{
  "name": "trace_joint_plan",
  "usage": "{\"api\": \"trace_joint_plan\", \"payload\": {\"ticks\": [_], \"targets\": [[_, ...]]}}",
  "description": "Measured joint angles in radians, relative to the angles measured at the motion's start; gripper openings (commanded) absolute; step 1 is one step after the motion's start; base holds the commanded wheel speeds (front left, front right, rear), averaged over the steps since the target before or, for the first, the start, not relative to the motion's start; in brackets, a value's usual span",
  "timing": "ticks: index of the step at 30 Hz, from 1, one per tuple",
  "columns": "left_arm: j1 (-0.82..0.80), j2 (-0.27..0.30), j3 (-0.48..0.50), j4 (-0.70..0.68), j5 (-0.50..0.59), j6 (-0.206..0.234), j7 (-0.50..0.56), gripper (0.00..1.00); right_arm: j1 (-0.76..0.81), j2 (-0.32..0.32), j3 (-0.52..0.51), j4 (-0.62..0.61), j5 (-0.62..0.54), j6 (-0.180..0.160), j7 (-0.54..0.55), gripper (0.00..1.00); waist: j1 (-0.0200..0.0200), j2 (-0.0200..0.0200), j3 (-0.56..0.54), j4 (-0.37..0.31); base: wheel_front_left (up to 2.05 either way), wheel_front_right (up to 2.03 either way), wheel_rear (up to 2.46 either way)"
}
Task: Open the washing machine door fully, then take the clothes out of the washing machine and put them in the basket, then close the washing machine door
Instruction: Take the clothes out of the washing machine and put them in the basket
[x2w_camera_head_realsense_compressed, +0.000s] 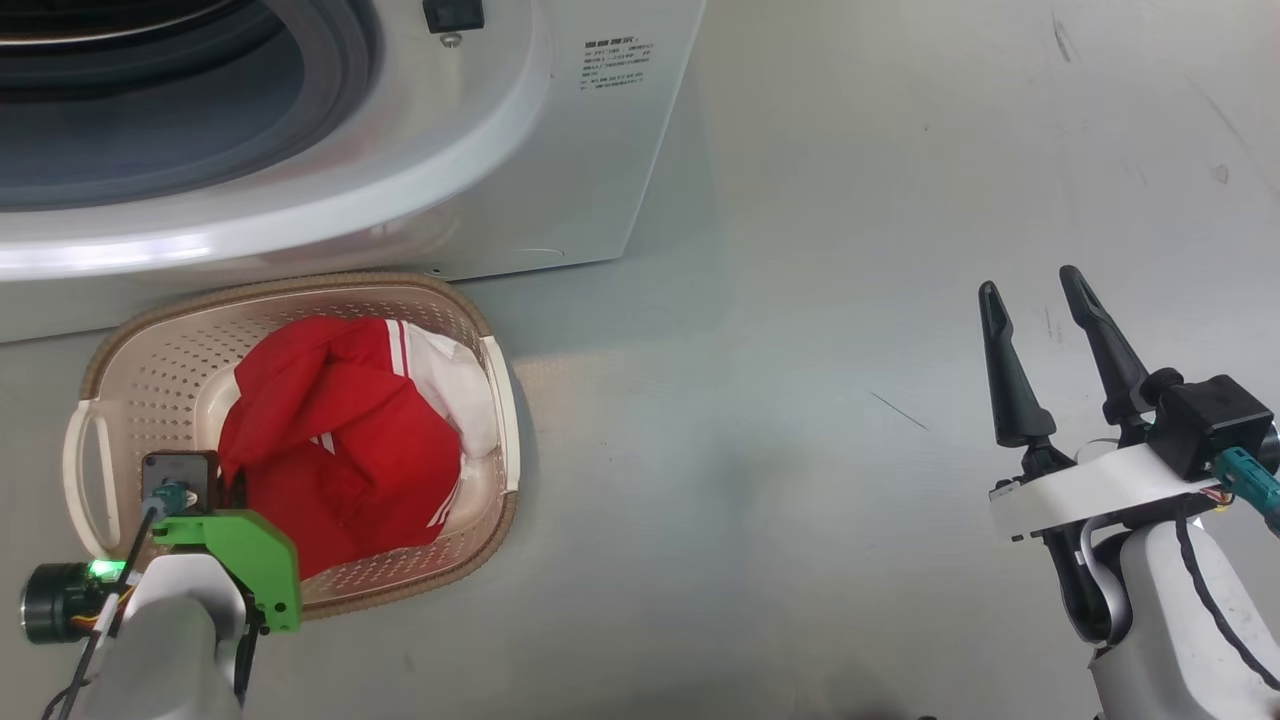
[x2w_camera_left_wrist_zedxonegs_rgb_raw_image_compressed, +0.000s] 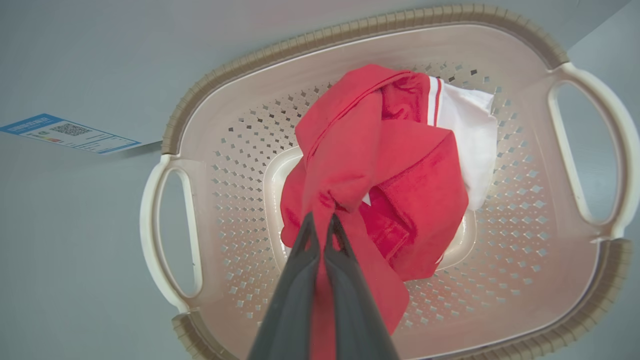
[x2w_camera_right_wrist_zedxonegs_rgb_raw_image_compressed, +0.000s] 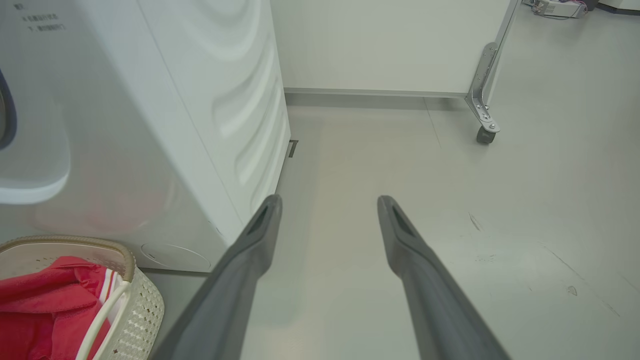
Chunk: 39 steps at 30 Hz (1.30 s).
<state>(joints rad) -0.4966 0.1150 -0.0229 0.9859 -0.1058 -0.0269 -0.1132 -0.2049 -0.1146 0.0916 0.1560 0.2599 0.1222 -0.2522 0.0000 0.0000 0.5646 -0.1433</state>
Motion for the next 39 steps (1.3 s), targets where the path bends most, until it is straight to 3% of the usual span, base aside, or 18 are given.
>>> {"api": "trace_joint_plan", "payload": {"ticks": [3, 4, 5, 6, 16, 24, 39], "targets": [[-0.008, -0.013, -0.002, 0.021, -0.001, -0.004, -0.012, 0.00, -0.001, -0.001, -0.007, 0.003, 0.000, 0.000, 0.000, 1.00, 0.0000, 0.0000, -0.005, 0.005, 0.00, 0.00, 0.00], [-0.013, -0.019, -0.002, 0.032, -0.002, -0.006, -0.012, 0.19, -0.002, -0.001, -0.006, 0.003, 0.000, 0.000, 0.000, 1.00, 0.0000, 0.0000, -0.007, 0.007, 0.00, 0.00, 0.00], [-0.015, -0.024, -0.003, 0.044, -0.004, -0.006, -0.011, 0.91, -0.002, 0.000, -0.003, 0.004, 0.000, 0.000, 0.000, 1.00, 0.0000, 0.0000, -0.011, 0.009, 0.00, 0.00, 0.00], [-0.016, -0.026, -0.003, 0.052, -0.005, -0.006, -0.011, 1.00, -0.002, 0.001, 0.000, 0.005, 0.000, 0.000, 0.000, 1.00, 0.0000, 0.0000, -0.014, 0.010, 0.00, 0.00, 0.00], [-0.030, -0.021, -0.013, 0.084, -0.007, -0.006, -0.076, 1.00, -0.002, 0.008, 0.006, 0.022, 0.000, 0.000, 0.000, 1.00, 0.0000, 0.0000, -0.058, 0.019, 0.00, 0.00, 0.00], [-0.038, -0.026, -0.033, 0.075, -0.005, -0.032, -0.118, 1.00, -0.002, 0.014, -0.002, 0.036, 0.000, 0.000, 0.000, 1.00, 0.0000, 0.0000, -0.112, 0.031, 0.00, 0.00, 0.00], [-0.008, -0.037, -0.047, -0.055, 0.007, -0.059, -0.136, 1.00, 0.058, 0.021, -0.037, 0.077, 0.004, 0.000, 0.000, 1.00, 0.0000, 0.0000, -0.281, 0.088, 0.00, 0.00, 0.00]]}}
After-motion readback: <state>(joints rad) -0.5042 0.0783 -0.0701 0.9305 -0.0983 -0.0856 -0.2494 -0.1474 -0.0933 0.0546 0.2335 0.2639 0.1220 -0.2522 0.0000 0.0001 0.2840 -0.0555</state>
